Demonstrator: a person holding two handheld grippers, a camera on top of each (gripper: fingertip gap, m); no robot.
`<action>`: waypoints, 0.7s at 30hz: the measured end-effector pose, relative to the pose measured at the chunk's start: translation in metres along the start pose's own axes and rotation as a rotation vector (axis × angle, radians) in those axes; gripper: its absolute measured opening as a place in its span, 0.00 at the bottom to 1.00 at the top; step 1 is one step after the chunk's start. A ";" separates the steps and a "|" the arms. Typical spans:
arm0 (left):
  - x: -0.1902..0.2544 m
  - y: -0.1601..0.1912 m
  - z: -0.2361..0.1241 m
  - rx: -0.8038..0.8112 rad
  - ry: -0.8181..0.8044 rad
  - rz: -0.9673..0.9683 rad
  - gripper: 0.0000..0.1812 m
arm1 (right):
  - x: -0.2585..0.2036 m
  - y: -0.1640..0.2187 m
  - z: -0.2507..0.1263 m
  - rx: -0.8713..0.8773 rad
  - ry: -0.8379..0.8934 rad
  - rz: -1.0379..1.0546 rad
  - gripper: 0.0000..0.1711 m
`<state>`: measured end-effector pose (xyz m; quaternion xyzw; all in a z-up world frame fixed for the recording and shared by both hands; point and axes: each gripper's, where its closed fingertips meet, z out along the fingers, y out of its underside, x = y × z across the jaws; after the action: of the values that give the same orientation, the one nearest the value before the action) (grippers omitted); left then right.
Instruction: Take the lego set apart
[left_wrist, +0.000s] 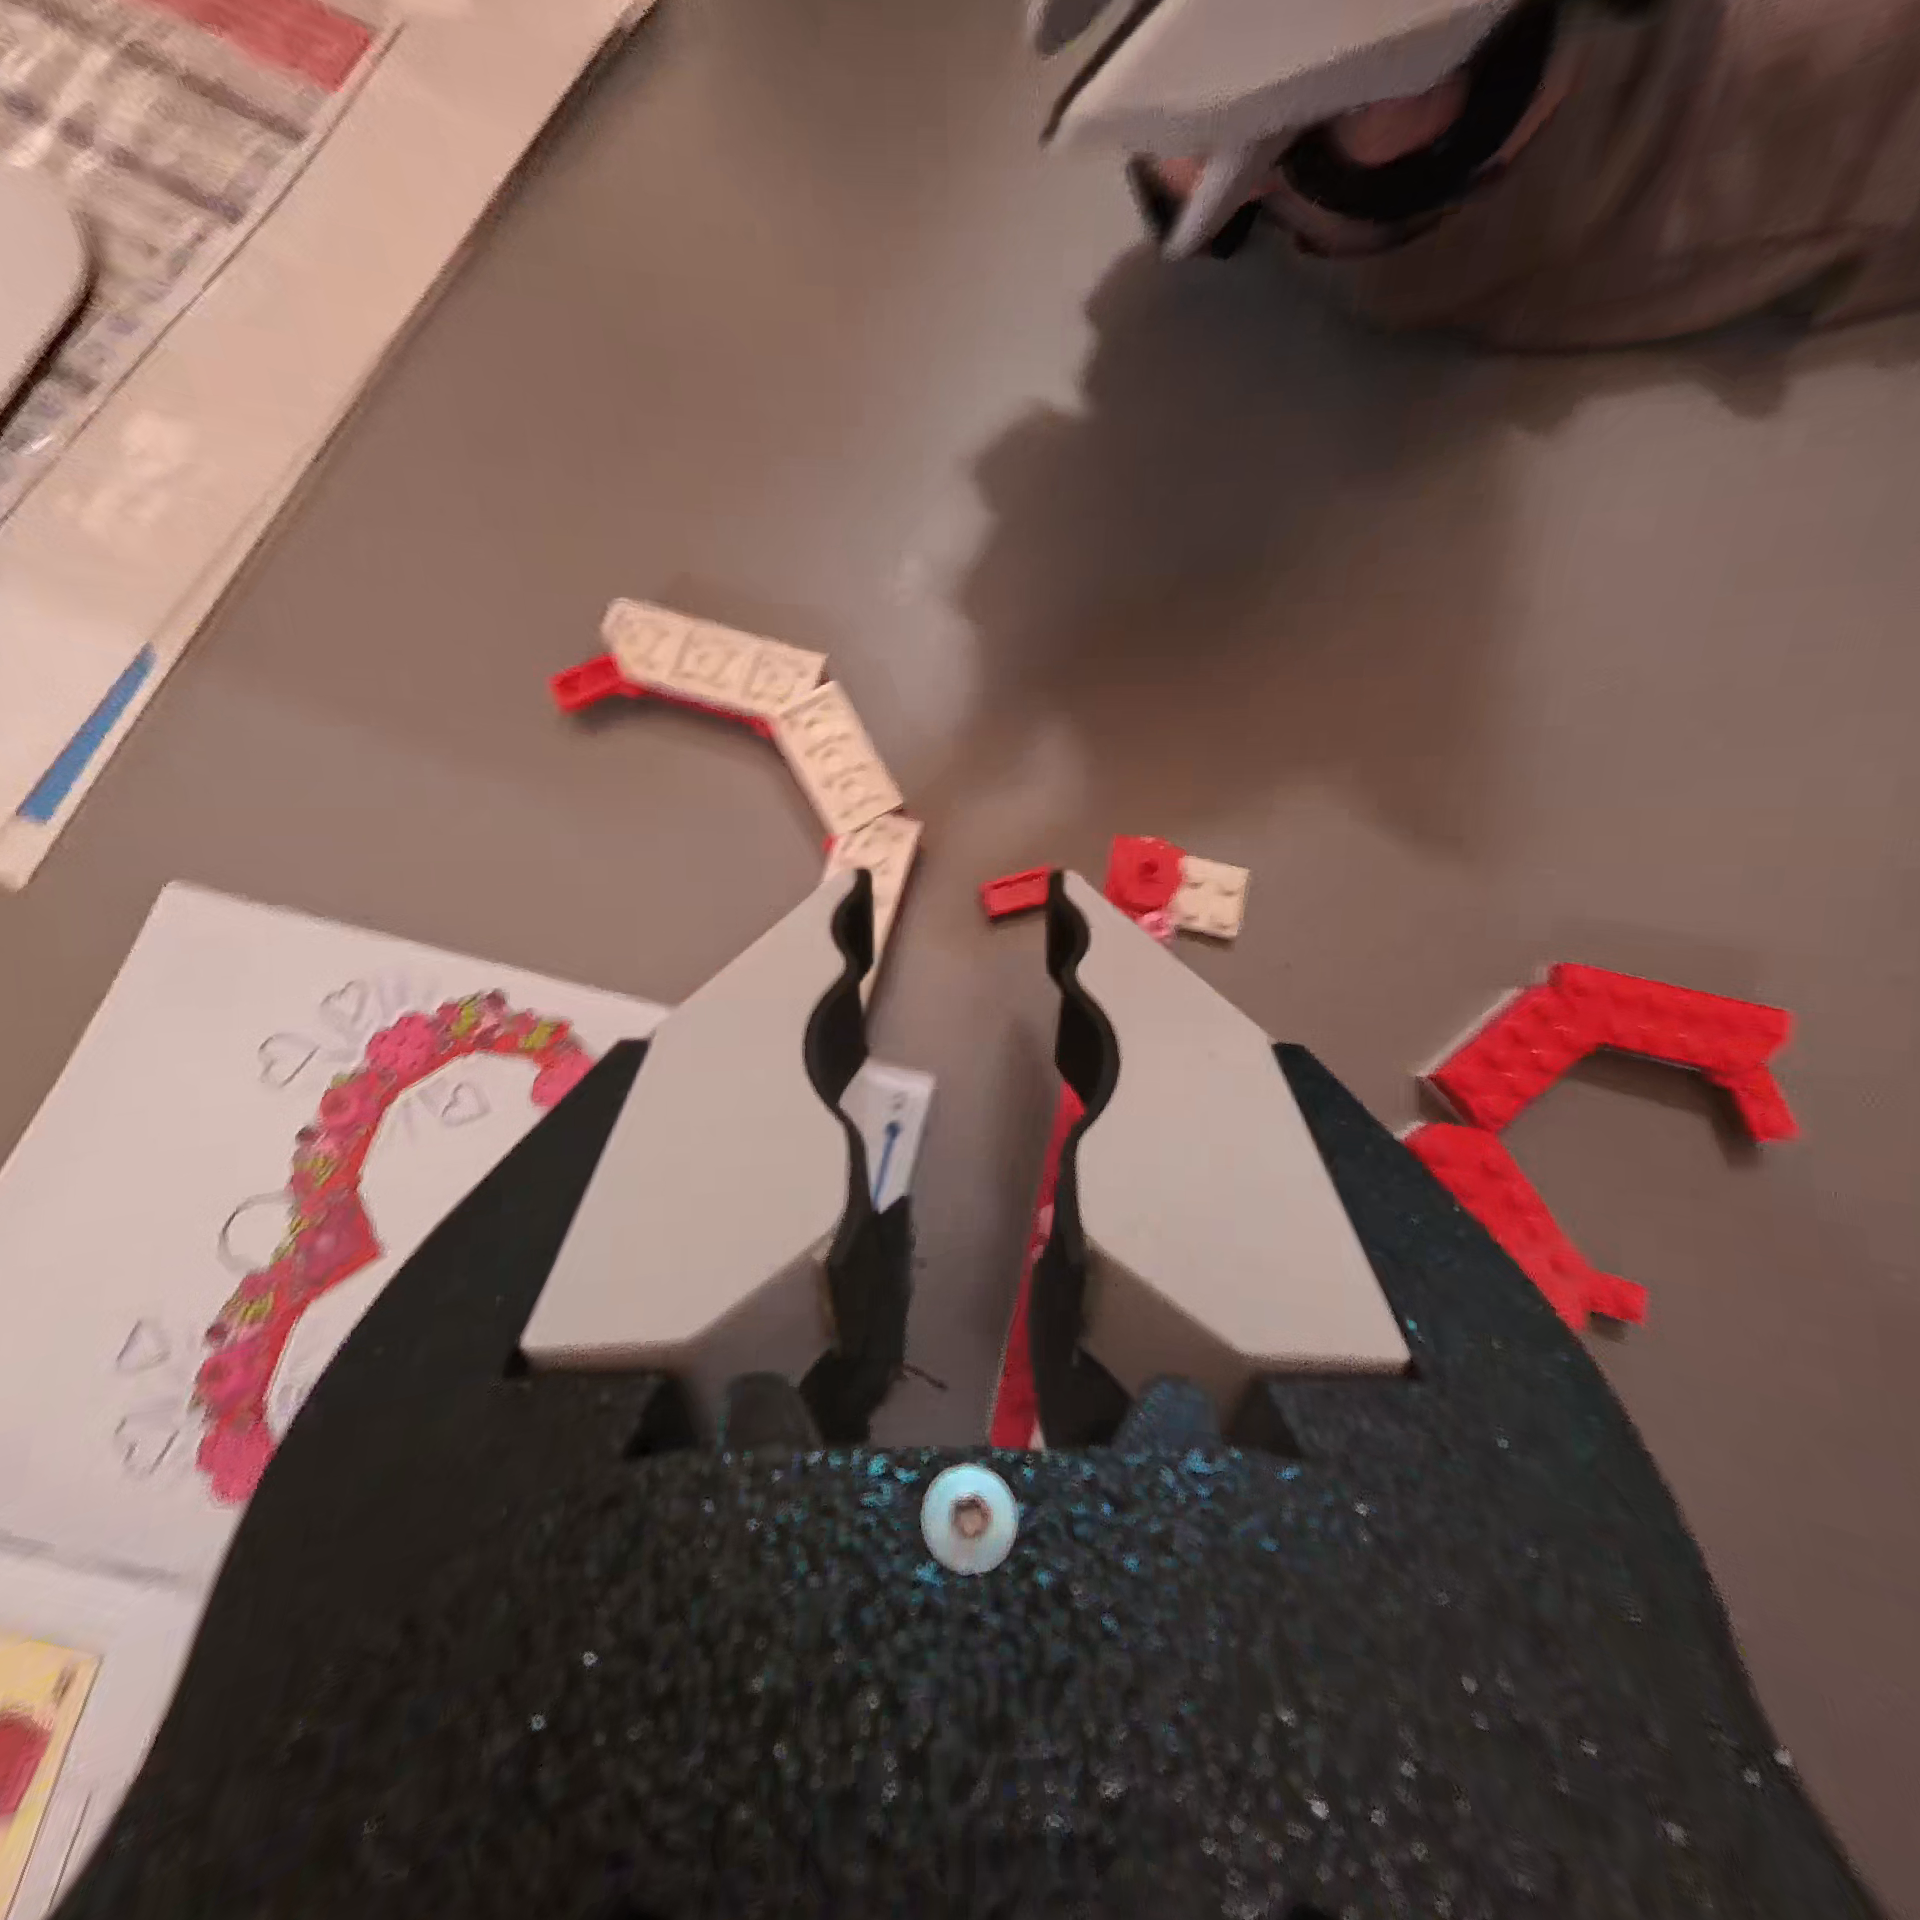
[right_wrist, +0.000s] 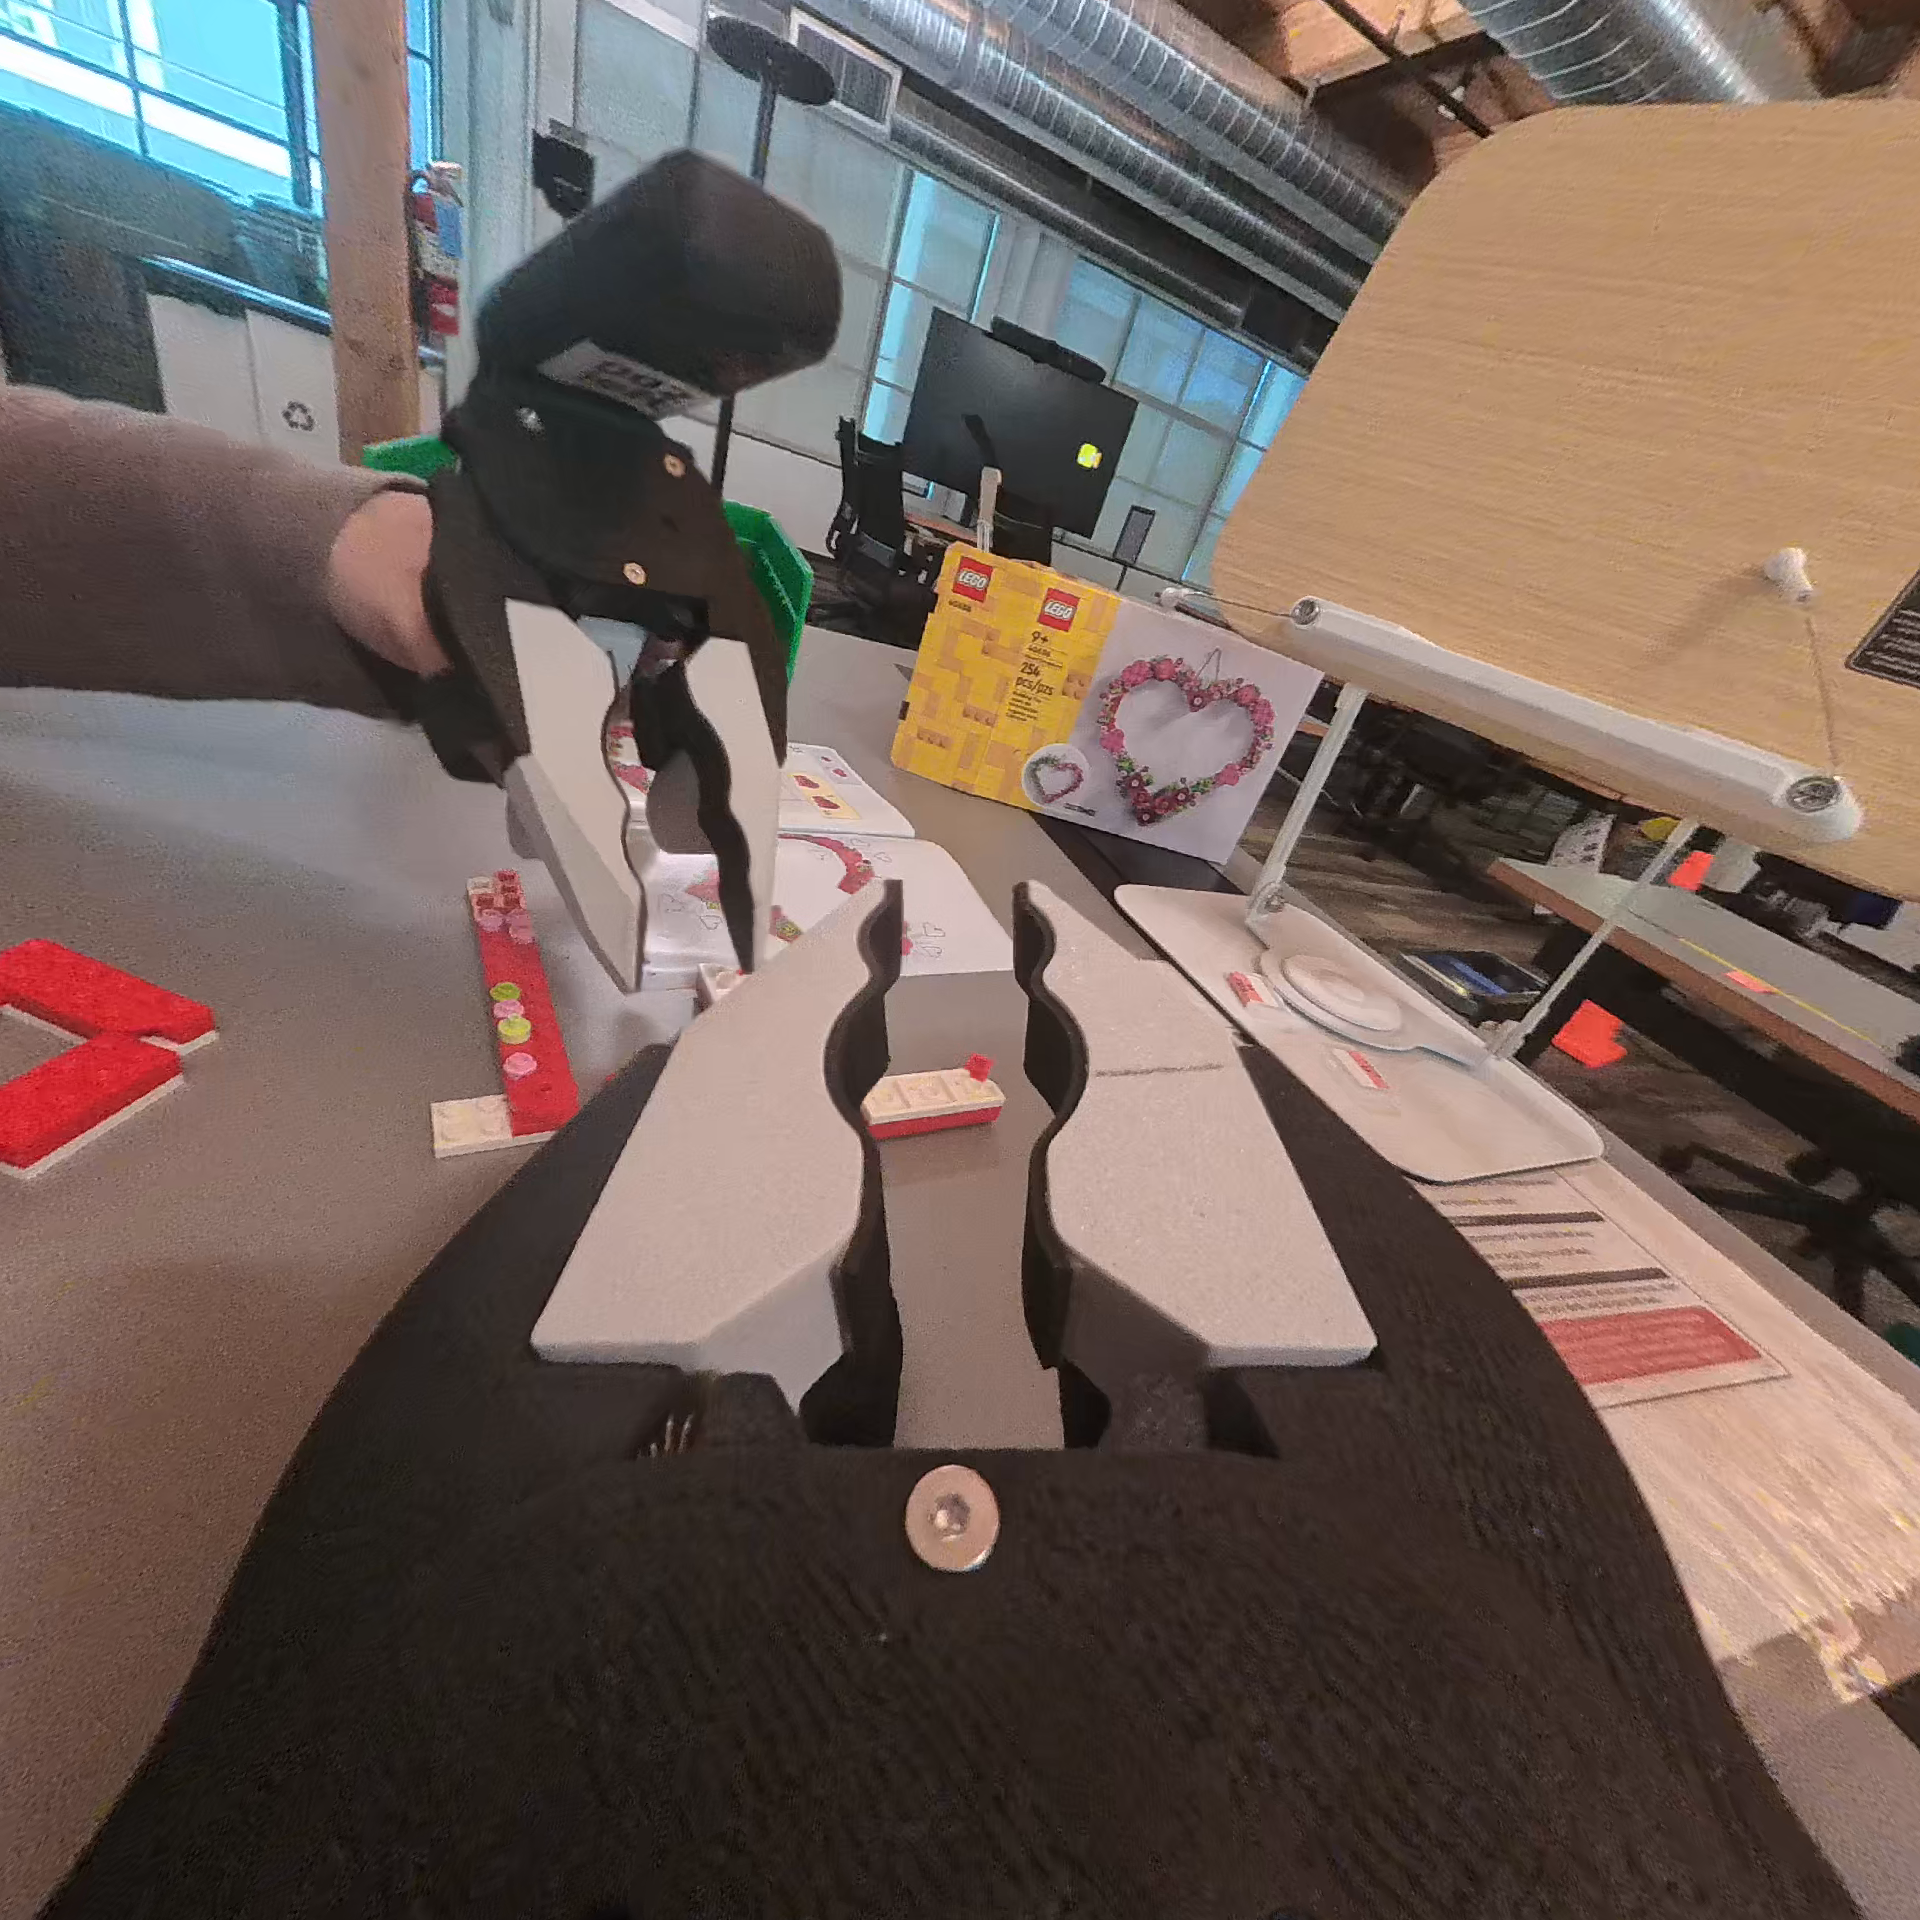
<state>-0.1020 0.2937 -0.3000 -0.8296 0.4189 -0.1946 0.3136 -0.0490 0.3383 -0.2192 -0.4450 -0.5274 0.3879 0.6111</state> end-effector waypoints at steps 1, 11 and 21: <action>0.010 -0.005 -0.002 0.025 0.056 0.030 0.13 | -0.001 0.000 0.000 -0.005 -0.004 -0.013 0.12; 0.024 0.009 0.013 -0.188 0.176 0.421 0.13 | -0.003 0.002 0.000 -0.011 -0.022 -0.005 0.11; 0.020 0.009 0.021 -0.236 0.242 0.458 0.07 | -0.001 0.004 0.001 -0.012 -0.027 0.034 0.11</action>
<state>-0.0832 0.2807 -0.3206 -0.7149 0.6495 -0.1664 0.1985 -0.0498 0.3388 -0.2234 -0.4519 -0.5304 0.4011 0.5946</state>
